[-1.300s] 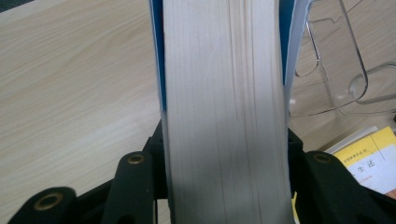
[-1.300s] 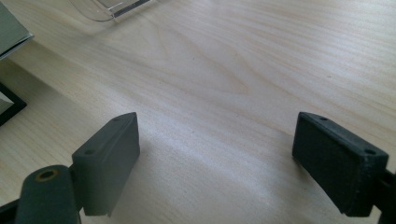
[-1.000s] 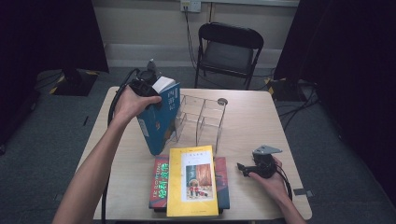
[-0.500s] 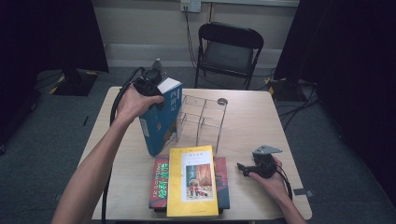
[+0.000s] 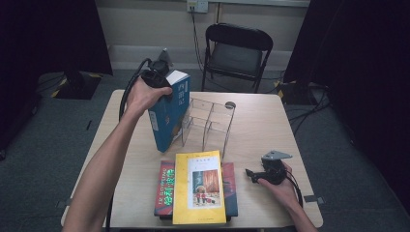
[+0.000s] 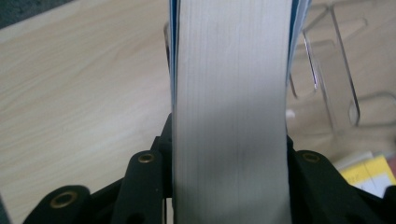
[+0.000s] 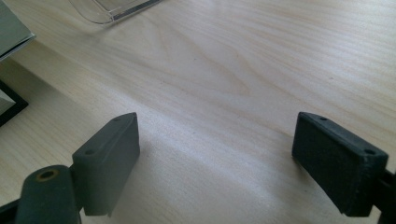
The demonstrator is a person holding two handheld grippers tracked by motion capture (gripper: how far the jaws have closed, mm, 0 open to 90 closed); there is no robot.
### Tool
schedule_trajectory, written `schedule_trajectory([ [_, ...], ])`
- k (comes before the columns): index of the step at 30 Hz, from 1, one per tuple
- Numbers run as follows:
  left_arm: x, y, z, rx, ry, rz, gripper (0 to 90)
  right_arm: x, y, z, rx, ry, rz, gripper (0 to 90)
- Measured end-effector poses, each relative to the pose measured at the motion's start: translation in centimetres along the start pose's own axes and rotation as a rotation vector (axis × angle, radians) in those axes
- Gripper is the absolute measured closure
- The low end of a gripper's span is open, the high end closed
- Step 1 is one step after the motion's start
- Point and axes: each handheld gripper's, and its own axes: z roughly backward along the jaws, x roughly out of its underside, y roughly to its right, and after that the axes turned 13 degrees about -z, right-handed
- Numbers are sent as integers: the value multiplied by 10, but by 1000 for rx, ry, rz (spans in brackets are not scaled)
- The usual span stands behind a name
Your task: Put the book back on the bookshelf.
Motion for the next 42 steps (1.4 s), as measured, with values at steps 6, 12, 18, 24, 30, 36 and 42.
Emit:
schedule_trajectory([
  [6,4,-8,-14,9,12,14,612,1,0,1,-7,-1,4,149],
  [12,12,-19,-16,9,45,32,604,1,0,1,-6,-1,5,149],
  [18,16,-17,-16,-5,70,30,589,1,-1,1,-4,-1,5,148],
  [24,24,-17,-9,5,100,24,561,1,0,1,-6,-1,5,149],
  [30,39,-17,1,7,158,14,482,1,0,1,-6,-1,5,148],
  [36,60,-17,6,52,245,-11,486,1,-1,1,-5,-3,6,148],
  [42,77,-10,7,25,338,-64,472,1,-1,1,-5,-2,6,148],
])
